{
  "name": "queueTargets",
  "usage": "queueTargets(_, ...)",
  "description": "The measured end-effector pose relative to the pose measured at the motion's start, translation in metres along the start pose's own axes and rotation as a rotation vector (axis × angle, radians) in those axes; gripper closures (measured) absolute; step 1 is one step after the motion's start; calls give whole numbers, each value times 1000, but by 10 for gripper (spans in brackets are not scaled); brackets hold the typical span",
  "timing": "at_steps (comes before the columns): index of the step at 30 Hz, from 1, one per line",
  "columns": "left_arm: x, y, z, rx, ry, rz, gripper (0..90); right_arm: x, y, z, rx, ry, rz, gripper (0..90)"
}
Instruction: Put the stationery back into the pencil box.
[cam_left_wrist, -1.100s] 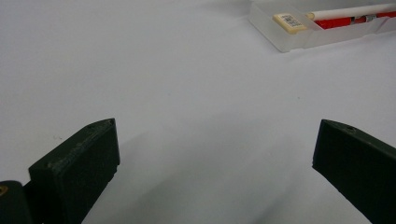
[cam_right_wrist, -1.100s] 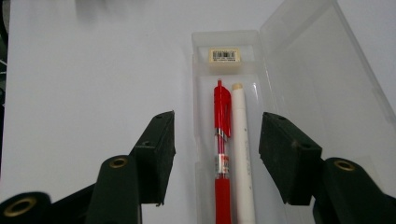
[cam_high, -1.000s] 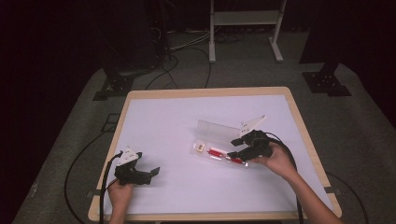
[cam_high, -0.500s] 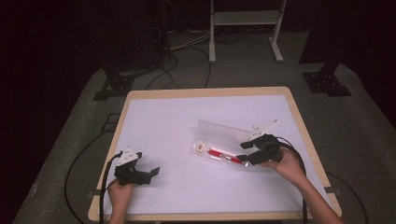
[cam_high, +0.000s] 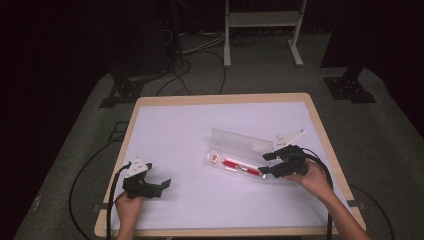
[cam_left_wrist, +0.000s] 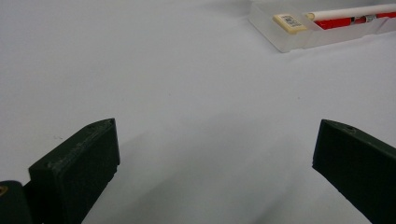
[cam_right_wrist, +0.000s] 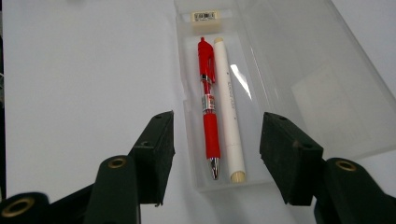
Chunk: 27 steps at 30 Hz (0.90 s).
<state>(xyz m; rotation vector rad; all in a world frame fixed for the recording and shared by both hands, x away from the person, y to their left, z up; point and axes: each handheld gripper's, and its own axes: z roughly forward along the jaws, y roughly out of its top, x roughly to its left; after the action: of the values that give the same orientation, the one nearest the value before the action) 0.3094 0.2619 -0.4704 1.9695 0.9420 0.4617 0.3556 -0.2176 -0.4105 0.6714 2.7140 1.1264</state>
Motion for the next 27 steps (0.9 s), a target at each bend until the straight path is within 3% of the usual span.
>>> queueTargets(27, 0, 0, 1, 10, 7, 1, 1, -7, -35, -23, 0, -37, 46, 433)
